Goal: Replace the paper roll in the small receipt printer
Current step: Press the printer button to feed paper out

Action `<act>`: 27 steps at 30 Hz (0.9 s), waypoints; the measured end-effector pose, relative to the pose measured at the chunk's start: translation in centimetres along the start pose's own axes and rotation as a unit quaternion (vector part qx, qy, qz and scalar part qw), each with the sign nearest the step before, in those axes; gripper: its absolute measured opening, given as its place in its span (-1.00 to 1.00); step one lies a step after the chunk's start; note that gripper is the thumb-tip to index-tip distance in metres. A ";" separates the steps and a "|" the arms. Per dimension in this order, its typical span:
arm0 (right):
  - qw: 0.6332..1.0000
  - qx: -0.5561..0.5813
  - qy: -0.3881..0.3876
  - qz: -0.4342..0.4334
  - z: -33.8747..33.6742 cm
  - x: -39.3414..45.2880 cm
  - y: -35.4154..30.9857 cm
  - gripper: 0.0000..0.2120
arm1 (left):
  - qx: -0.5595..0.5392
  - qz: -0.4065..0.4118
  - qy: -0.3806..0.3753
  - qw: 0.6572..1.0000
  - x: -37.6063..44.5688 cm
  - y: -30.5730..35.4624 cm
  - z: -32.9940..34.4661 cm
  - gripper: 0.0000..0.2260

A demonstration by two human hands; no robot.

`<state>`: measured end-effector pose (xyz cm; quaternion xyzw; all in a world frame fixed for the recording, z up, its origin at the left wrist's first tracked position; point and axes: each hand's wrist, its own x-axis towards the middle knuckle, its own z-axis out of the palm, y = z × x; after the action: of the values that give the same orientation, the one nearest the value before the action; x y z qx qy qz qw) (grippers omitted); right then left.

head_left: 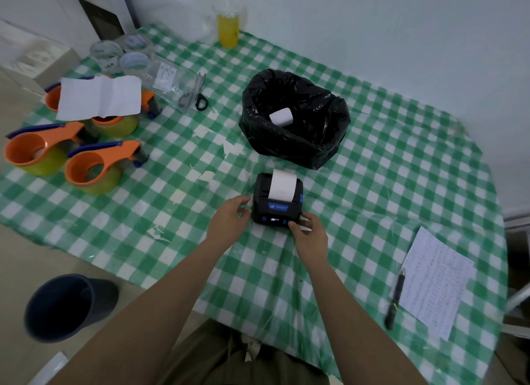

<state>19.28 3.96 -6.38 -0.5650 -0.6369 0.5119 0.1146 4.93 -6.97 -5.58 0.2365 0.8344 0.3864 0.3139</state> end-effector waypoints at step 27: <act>0.998 -0.056 -0.004 -0.018 -0.6 -0.1 -0.4 -0.65 | 0.067 0.002 0.020 0.998 0.1 1.4 -1.2 -0.71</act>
<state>19.50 4.30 -5.78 -0.5569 -0.6752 0.4754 0.0892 4.28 -6.71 -3.95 0.2513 0.8639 0.3350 0.2798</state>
